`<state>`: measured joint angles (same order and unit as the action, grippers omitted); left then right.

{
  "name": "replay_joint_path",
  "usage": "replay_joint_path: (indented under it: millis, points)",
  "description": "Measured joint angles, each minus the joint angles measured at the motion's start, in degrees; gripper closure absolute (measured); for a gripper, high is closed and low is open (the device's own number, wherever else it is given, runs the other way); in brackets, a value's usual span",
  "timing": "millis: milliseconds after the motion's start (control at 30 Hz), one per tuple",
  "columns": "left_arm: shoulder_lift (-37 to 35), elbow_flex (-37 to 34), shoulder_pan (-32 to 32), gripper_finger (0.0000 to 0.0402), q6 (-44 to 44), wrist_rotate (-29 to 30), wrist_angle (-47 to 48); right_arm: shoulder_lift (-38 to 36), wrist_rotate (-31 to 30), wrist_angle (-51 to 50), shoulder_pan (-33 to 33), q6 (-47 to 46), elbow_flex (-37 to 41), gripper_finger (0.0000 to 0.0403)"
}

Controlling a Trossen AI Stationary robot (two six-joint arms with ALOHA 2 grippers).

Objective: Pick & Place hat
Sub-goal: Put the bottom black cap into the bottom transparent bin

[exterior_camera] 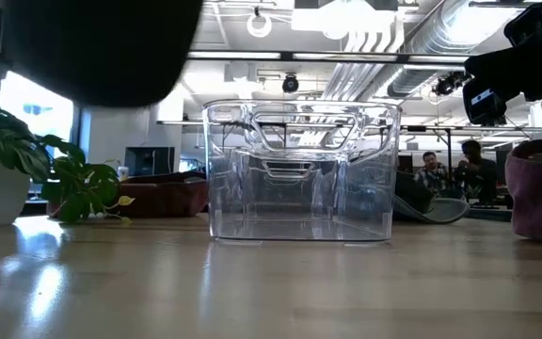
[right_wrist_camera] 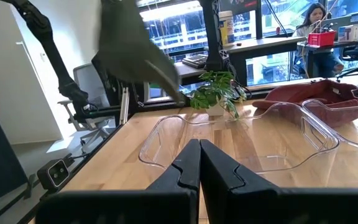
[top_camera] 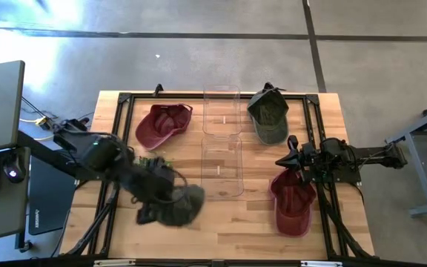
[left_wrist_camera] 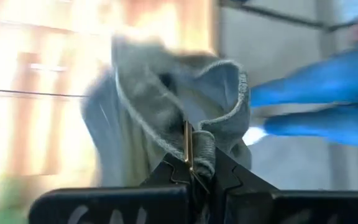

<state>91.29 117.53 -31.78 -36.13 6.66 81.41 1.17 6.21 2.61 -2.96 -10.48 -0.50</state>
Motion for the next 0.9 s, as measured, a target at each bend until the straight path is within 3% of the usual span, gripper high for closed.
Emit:
replay_joint_path:
  millis: [100,233,533,633,900]
  points:
    - [0.6,-1.5,-0.1,0.04,2.4,7.2,3.5,0.0,0.0,0.0,0.0,0.0,0.0,0.0402]
    - [1.0,-8.7,-2.2,0.04,4.2,10.7,-0.3,0.1,0.0,0.0,0.0,0.0,0.0,0.0402]
    - [1.8,-31.5,-8.2,0.04,1.8,7.2,-31.2,0.3,0.0,0.0,0.0,0.0,0.0,0.0402]
    - [1.6,-34.8,-10.8,0.0401,-0.1,7.8,-38.2,0.3,0.0,0.0,0.0,0.0,0.0,0.0402]
    - [0.6,-35.2,-14.0,0.0401,-4.8,13.5,-36.2,0.3,0.0,0.0,0.0,0.0,0.0,0.0402]
